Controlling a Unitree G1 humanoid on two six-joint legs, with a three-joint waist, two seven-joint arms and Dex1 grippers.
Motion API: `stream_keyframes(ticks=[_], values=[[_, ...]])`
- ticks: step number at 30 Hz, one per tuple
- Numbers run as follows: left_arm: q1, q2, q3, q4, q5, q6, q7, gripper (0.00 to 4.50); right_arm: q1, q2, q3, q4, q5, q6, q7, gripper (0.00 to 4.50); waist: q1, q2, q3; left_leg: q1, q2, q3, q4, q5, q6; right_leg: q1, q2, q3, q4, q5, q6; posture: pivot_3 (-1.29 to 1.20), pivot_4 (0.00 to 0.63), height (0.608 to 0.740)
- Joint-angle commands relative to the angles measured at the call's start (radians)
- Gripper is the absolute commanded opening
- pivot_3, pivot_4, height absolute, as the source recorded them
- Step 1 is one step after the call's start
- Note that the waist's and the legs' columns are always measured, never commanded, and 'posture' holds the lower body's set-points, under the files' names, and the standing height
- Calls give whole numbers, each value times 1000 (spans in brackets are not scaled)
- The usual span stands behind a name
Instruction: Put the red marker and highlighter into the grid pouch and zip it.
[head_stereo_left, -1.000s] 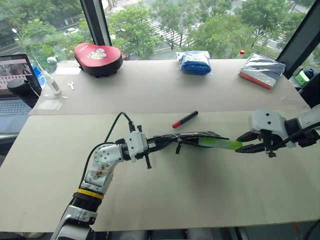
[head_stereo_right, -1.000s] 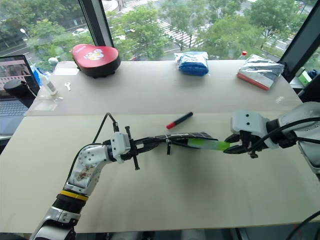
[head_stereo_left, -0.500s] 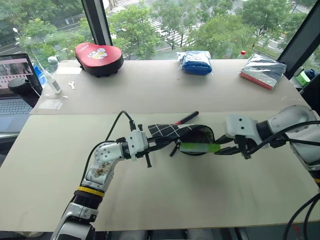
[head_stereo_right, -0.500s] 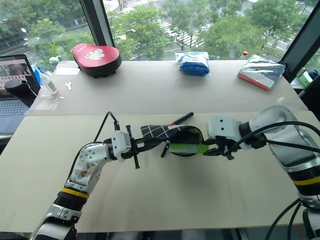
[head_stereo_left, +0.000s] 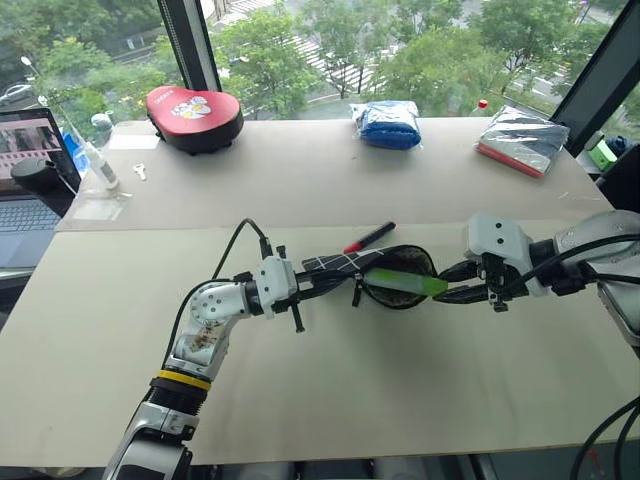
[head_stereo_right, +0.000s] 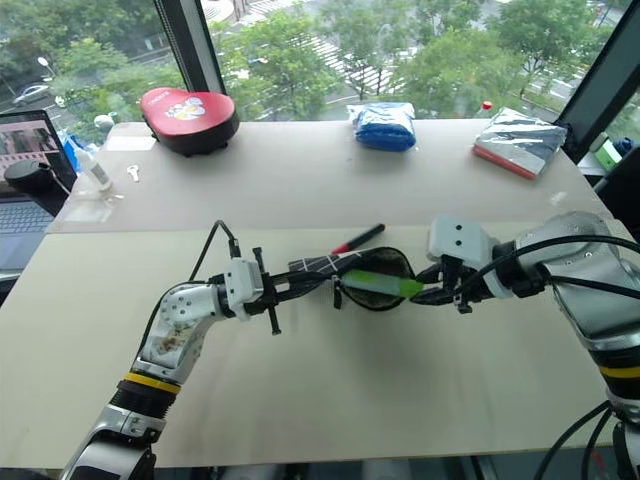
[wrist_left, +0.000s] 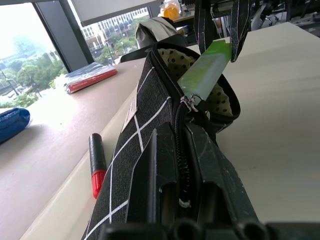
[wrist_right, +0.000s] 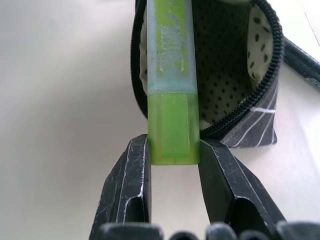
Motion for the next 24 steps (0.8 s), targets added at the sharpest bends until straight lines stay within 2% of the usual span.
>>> stream_keyframes(ticks=[1, 5, 8, 15, 19, 24], values=[[-10, -4, 0, -17, -5, -23, -2, 0, 29, -17, -97, -118, 110, 92, -18, 983, 1, 0, 0, 0, 0, 0, 0, 0, 0, 0, 0, 0, 0, 0, 0, 0, 150, 740], [-17, -5, -2, -7, -5, -29, -9, 0, 110, -86, -173, -150, 146, 92, 0, 983, 5, 0, 0, 0, 0, 0, 0, -2, 3, 1, 0, 0, -1, 0, 0, 0, 150, 740], [-22, -6, -1, -1, -5, -31, -12, 0, 113, -112, -203, -125, 157, 87, -16, 983, 7, 0, 0, 0, 0, 0, 1, -2, 3, 1, 0, 0, -1, 0, 0, 0, 150, 740], [-30, -10, -3, 8, -2, -37, -17, 0, 108, -158, -141, -64, 81, 5, -43, 983, 2, 0, 0, 0, 0, 0, 1, -2, 3, 1, 0, 0, 0, 0, 0, 0, 150, 740], [-28, -12, -5, 5, 0, -40, -15, 0, 64, -175, -106, -9, 44, -22, -54, 983, 1, 0, 0, 0, 0, 1, 1, -1, 3, 1, 0, 0, -1, 0, 0, 0, 150, 740], [-31, -14, -8, 11, 2, -46, -17, 0, -30, -145, -28, 35, 15, -14, -62, 983, -2, 0, 0, 0, 0, 1, 1, -1, 1, 1, 0, 0, 0, 0, 0, 0, 150, 740]])
